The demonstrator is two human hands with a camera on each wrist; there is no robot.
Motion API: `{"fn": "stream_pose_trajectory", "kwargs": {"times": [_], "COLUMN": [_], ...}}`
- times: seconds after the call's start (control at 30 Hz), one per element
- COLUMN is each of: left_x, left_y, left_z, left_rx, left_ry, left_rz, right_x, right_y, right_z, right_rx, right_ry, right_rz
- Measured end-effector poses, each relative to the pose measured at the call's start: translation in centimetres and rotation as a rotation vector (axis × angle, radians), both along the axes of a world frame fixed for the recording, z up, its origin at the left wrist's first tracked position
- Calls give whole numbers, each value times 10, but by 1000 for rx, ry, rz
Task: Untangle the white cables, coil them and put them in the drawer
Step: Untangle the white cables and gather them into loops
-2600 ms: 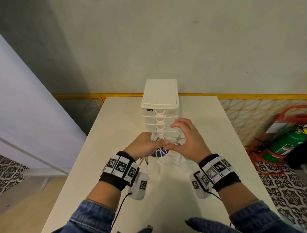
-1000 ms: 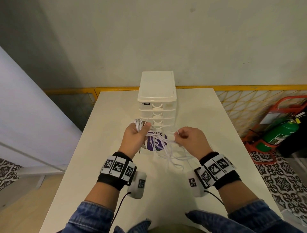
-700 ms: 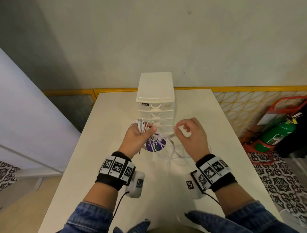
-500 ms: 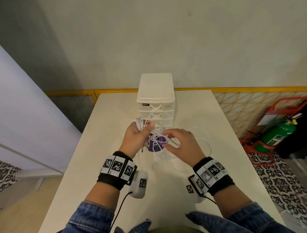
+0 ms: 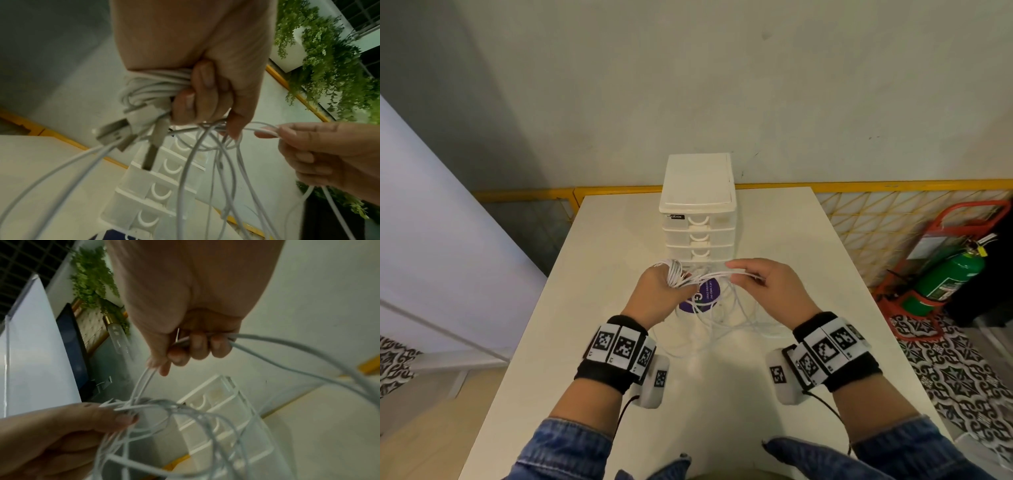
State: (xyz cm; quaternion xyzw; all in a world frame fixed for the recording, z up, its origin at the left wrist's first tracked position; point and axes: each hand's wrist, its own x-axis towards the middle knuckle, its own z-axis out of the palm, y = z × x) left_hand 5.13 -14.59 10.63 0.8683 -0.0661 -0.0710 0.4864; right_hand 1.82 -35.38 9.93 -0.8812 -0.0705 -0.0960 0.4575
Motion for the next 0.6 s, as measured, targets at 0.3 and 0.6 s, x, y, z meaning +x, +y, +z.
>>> {"fn": "stream_pose_trajectory", "kwargs": {"times": [0.3, 0.6], "left_x": [5, 16], "left_y": [15, 27], "left_z": [9, 22], "left_rx": [-220, -348], "left_ry": [90, -23], "left_rz": [124, 322], "right_x": [2, -7], "right_y": [-42, -52], "right_z": [-17, -11], "right_rx": [-297, -94], "right_ry": [-176, 243], "right_rz": [-349, -226]}}
